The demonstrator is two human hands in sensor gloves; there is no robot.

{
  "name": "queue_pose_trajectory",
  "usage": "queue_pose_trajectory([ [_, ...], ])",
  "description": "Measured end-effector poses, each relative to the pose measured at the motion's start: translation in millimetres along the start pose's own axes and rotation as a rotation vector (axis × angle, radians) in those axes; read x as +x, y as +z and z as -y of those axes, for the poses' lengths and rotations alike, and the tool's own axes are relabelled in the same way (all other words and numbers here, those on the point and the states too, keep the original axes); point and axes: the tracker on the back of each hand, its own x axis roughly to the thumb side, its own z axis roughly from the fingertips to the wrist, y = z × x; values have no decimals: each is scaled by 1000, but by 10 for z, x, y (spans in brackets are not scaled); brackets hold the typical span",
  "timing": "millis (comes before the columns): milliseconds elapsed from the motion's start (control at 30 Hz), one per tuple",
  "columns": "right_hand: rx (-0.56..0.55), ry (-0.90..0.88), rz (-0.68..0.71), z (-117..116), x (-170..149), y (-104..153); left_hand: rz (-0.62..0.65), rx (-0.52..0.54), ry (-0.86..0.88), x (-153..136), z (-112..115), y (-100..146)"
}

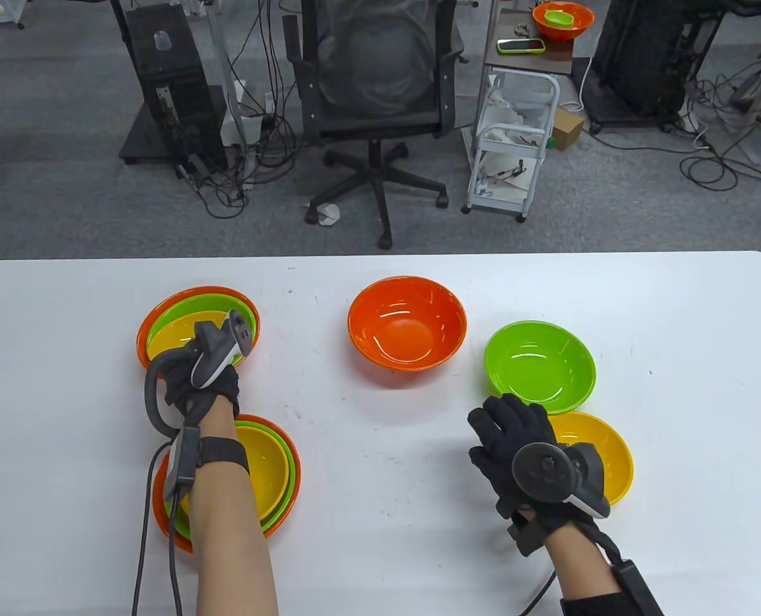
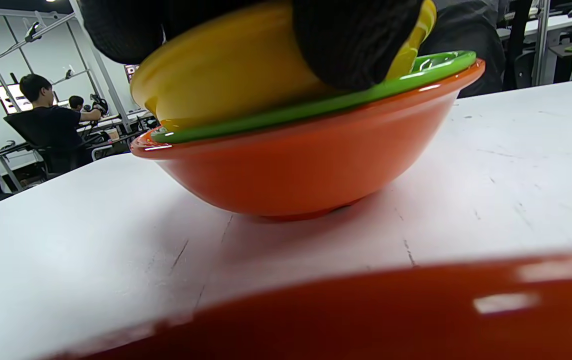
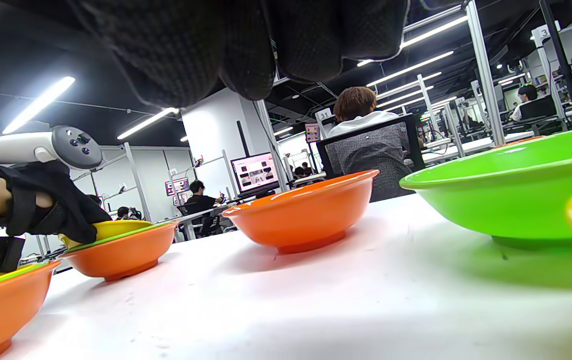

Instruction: Nest bowls by size, largest on bottom, smallest on top

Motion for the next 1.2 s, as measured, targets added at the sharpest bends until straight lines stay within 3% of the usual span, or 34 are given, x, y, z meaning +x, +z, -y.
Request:
queue_pose_trajectory([
  [467,-3,-11,-19,7,-30,14,40,-18,104,39,31,15],
  [767,-11,-20,-25,22,-56,16,78,40,108,4,-107,126],
  [1033,-9,-27,-38,41,-80,18,234,139,175,64,-348,534],
  [1200,-2,-24,-46,43,-85,23,372,176,159,221,-389,948],
])
